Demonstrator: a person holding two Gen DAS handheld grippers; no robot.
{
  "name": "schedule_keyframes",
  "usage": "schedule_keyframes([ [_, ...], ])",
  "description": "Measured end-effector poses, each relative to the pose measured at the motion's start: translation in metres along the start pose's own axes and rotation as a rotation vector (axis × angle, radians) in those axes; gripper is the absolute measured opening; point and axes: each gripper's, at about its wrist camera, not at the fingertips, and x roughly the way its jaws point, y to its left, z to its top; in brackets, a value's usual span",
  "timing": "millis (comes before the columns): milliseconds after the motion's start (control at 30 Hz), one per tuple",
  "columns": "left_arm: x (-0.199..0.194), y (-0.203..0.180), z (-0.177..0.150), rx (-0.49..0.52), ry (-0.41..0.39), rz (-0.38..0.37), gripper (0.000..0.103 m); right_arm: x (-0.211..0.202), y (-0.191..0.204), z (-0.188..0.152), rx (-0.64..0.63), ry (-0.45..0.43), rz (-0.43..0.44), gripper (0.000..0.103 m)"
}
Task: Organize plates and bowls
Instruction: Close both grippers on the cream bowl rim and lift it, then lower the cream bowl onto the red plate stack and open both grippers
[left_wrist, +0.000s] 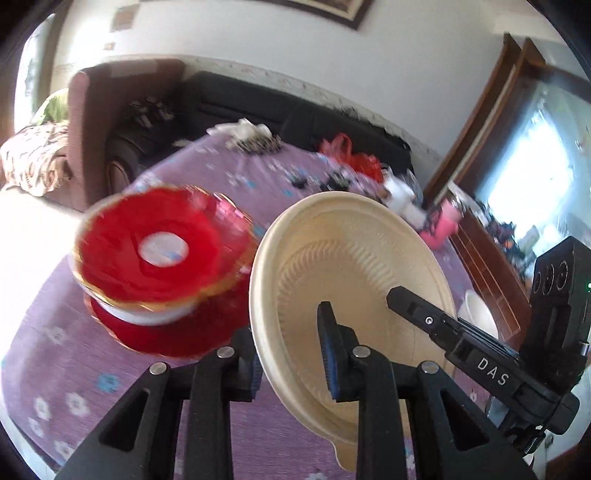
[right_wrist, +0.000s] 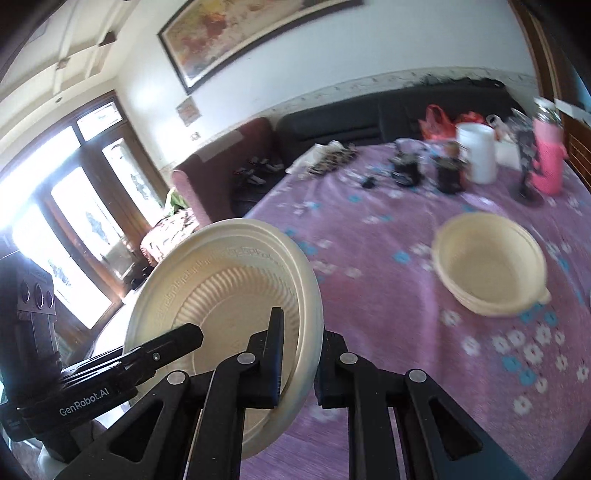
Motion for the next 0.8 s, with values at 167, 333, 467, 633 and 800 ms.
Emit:
schedule_keyframes([
  [167,-0.017,0.040,0.030,-0.042,-0.060,0.079,0.024,0.032,0.065,0.030,-0.107,0.004,0.033,0.015],
  [333,-0.013,0.081,0.055,-0.095,-0.069,0.140,0.024,0.074,0.108,0.051,-0.156,0.061,0.047,0.016],
  [467,0.000,0.107,0.066,-0.131,-0.050,0.155,0.024,0.108,0.124,0.056,-0.159,0.120,0.053,0.016],
  [633,0.021,0.128,0.070,-0.150,-0.014,0.171,0.024,0.134,0.129,0.049,-0.169,0.165,0.032,0.017],
  [800,0.038,0.137,0.066,-0.150,0.021,0.178,0.024,0.151,0.125,0.046,-0.174,0.190,0.003,0.017],
])
